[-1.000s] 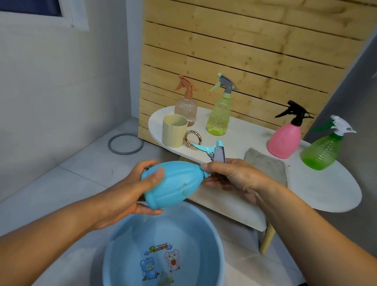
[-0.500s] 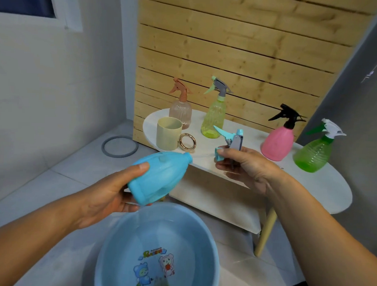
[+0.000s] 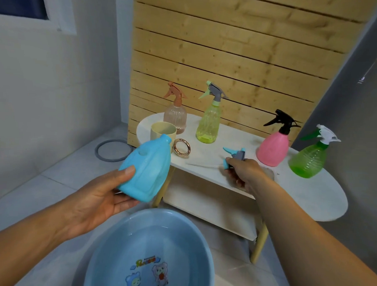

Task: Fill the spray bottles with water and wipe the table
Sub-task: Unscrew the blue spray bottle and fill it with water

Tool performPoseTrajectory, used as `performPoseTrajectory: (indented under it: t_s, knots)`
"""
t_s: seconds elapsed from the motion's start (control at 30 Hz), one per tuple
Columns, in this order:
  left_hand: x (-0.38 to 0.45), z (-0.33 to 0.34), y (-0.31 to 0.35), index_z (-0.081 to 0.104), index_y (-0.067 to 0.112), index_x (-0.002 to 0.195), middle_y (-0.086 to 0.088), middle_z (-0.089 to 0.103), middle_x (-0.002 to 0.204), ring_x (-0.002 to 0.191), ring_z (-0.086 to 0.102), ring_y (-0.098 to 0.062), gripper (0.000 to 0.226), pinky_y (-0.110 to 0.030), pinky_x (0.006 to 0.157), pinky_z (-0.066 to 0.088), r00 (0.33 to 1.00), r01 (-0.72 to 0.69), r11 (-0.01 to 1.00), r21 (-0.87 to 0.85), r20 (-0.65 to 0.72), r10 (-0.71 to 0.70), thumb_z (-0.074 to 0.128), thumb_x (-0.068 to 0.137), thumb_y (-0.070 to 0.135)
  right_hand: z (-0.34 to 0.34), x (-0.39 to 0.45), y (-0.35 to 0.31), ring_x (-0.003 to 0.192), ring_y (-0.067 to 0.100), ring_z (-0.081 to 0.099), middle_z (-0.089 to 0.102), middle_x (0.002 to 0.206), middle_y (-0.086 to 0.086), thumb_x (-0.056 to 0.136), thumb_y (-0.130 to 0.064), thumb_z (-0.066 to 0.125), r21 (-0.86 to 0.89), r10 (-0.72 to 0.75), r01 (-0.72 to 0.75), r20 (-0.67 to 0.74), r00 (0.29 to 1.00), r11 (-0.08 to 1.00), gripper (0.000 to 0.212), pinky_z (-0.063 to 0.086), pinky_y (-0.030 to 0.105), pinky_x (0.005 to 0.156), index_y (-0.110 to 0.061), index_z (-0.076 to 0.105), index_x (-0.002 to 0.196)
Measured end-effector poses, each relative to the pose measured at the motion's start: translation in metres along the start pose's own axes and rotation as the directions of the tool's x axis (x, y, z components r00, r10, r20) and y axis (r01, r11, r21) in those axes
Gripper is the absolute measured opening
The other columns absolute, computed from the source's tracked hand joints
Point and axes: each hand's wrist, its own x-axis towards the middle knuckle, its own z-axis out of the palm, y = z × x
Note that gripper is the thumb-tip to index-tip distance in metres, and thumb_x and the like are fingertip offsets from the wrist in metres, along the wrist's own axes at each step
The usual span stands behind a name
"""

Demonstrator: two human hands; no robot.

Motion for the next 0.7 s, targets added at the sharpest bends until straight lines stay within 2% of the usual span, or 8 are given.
performPoseTrajectory:
  t_s: [0.1, 0.17, 0.27, 0.4, 0.5, 0.57, 0.63, 0.7]
  knots:
    - [0.002, 0.000, 0.001, 0.075, 0.018, 0.121, -0.014, 0.067, 0.135, 0.124, 0.066, -0.029, 0.071, -0.035, 0.089, 0.060, 0.997, 0.010, 1.000, 0.016, 0.073, -0.011, 0.099, 0.059, 0.044, 0.005, 0.010, 0.003, 0.037, 0.007, 0.048, 0.072, 0.078, 0.012, 0.094, -0.023, 0.066, -0.038, 0.006, -0.007, -0.016, 1.000, 0.999, 0.024, 0.032, 0.015, 0.035, -0.004, 0.067, 0.108]
    - [0.004, -0.001, 0.000, 0.073, 0.018, 0.125, -0.015, 0.066, 0.137, 0.126, 0.064, -0.030, 0.067, -0.036, 0.092, 0.059, 0.994, 0.012, 1.000, 0.027, 0.109, -0.015, 0.096, 0.066, 0.041, 0.002, 0.017, 0.007, 0.034, 0.008, 0.047, 0.069, 0.072, 0.011, 0.091, -0.024, 0.069, -0.065, 0.006, -0.010, -0.050, 0.999, 0.998, 0.027, 0.034, 0.015, 0.036, -0.001, 0.070, 0.105]
    - [0.006, -0.003, -0.004, 0.073, 0.018, 0.126, -0.015, 0.065, 0.138, 0.127, 0.063, -0.031, 0.062, -0.038, 0.093, 0.059, 0.992, 0.016, 1.000, 0.006, 0.125, -0.016, 0.094, 0.071, 0.037, 0.000, 0.029, 0.013, 0.053, 0.020, 0.056, 0.069, 0.074, 0.012, 0.086, -0.035, 0.074, -0.203, -0.063, 0.039, -0.113, 0.992, 0.978, 0.038, 0.047, 0.029, 0.054, 0.000, 0.071, 0.102]
    - [0.008, -0.007, -0.006, 0.072, 0.018, 0.126, -0.015, 0.065, 0.137, 0.126, 0.064, -0.031, 0.063, -0.041, 0.093, 0.059, 0.993, 0.008, 1.000, -0.012, 0.121, -0.006, 0.095, 0.070, 0.036, 0.007, 0.037, 0.014, 0.092, 0.033, 0.070, 0.073, 0.099, 0.015, 0.085, -0.046, 0.070, -0.430, -0.212, 0.123, -0.165, 0.963, 0.894, 0.042, 0.055, 0.041, 0.080, -0.008, 0.067, 0.102]
    - [0.009, -0.010, -0.007, 0.073, 0.019, 0.125, -0.015, 0.067, 0.135, 0.124, 0.066, -0.031, 0.068, -0.043, 0.090, 0.060, 0.997, -0.012, 1.000, -0.019, 0.076, 0.013, 0.098, 0.064, 0.036, 0.010, 0.032, 0.011, 0.097, 0.033, 0.067, 0.070, 0.105, 0.014, 0.083, -0.052, 0.071, -0.542, -0.239, 0.097, -0.198, 0.951, 0.834, 0.050, 0.052, 0.038, 0.074, -0.009, 0.063, 0.107]
    - [0.008, -0.010, -0.007, 0.071, 0.021, 0.127, -0.015, 0.067, 0.134, 0.122, 0.067, -0.032, 0.072, -0.044, 0.089, 0.060, 0.998, -0.029, 0.999, -0.019, 0.055, 0.030, 0.099, 0.062, 0.034, 0.011, 0.027, 0.006, 0.098, 0.033, 0.065, 0.064, 0.112, 0.012, 0.081, -0.057, 0.071, -0.590, -0.279, 0.097, -0.226, 0.933, 0.802, 0.057, 0.053, 0.040, 0.080, -0.012, 0.059, 0.113]
    - [0.007, -0.011, -0.006, 0.067, 0.021, 0.131, -0.014, 0.068, 0.133, 0.120, 0.068, -0.034, 0.080, -0.043, 0.086, 0.061, 0.998, -0.041, 0.999, -0.003, 0.046, 0.041, 0.100, 0.059, 0.032, 0.020, 0.023, -0.004, 0.097, 0.032, 0.067, 0.060, 0.115, 0.008, 0.084, -0.058, 0.069, -0.561, -0.362, 0.198, -0.197, 0.911, 0.804, 0.050, 0.056, 0.045, 0.086, -0.019, 0.059, 0.115]
    - [0.007, -0.011, -0.006, 0.059, 0.019, 0.137, -0.014, 0.069, 0.131, 0.117, 0.069, -0.035, 0.089, -0.041, 0.083, 0.062, 0.999, -0.039, 0.999, 0.020, 0.034, 0.038, 0.100, 0.058, 0.027, 0.037, 0.020, -0.016, 0.096, 0.029, 0.066, 0.066, 0.108, 0.004, 0.089, -0.054, 0.065, -0.496, -0.458, 0.352, -0.106, 0.883, 0.794, 0.034, 0.055, 0.041, 0.083, -0.023, 0.066, 0.105]
